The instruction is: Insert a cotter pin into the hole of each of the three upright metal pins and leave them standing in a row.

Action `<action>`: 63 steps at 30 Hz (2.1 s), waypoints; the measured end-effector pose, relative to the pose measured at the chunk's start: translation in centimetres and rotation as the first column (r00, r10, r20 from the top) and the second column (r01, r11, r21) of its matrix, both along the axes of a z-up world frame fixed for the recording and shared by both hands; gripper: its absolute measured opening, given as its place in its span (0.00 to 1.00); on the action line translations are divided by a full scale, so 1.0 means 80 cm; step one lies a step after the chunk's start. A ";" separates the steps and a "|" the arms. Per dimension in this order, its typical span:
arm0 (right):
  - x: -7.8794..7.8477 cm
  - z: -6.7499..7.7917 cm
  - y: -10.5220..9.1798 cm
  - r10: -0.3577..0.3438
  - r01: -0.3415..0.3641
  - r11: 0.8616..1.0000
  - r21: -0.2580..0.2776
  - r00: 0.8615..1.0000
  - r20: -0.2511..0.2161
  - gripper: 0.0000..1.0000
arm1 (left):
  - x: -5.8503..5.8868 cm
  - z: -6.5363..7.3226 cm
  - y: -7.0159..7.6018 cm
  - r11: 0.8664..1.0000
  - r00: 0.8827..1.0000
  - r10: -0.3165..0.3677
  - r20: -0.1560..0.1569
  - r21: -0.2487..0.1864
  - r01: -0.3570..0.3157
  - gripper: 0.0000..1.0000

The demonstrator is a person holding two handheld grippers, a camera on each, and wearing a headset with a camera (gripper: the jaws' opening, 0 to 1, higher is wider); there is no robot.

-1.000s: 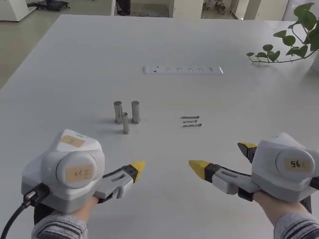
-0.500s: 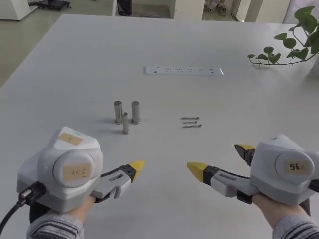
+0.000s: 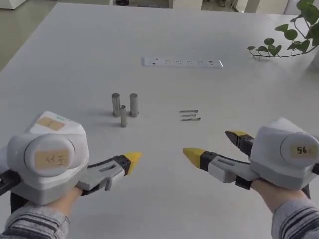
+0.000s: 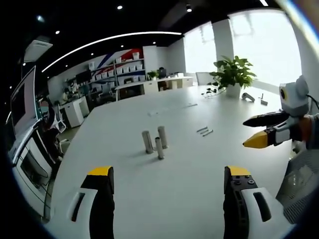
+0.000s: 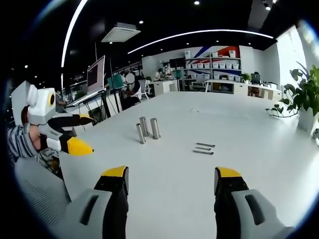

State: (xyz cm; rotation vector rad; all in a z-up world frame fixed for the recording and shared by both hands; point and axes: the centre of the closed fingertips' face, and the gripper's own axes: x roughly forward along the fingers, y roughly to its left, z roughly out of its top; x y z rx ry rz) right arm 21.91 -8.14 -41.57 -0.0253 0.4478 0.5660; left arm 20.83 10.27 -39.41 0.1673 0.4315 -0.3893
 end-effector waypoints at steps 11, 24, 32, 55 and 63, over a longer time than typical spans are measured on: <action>0.042 0.017 0.053 0.130 -0.130 0.991 0.026 0.991 0.010 0.56 | 0.004 0.021 0.009 0.999 0.999 -0.020 0.039 -0.041 0.022 0.91; 0.087 0.008 0.130 0.307 -0.307 0.952 0.022 0.952 -0.003 0.45 | 0.007 0.028 0.008 0.998 0.997 -0.052 0.051 -0.035 0.054 0.91; 0.111 -0.021 0.167 0.371 -0.371 0.928 0.024 0.929 -0.015 0.38 | 0.012 0.024 0.015 0.998 0.998 -0.043 0.047 -0.050 0.046 0.91; 0.135 -0.063 0.212 0.403 -0.403 0.915 0.010 0.915 -0.023 0.08 | 0.013 0.011 0.018 0.998 0.999 -0.047 0.022 -0.044 0.048 0.89; 0.135 -0.063 0.213 0.385 -0.385 0.923 -0.002 0.923 -0.007 0.06 | 0.012 0.007 0.016 0.998 0.999 -0.049 0.010 -0.042 0.050 0.89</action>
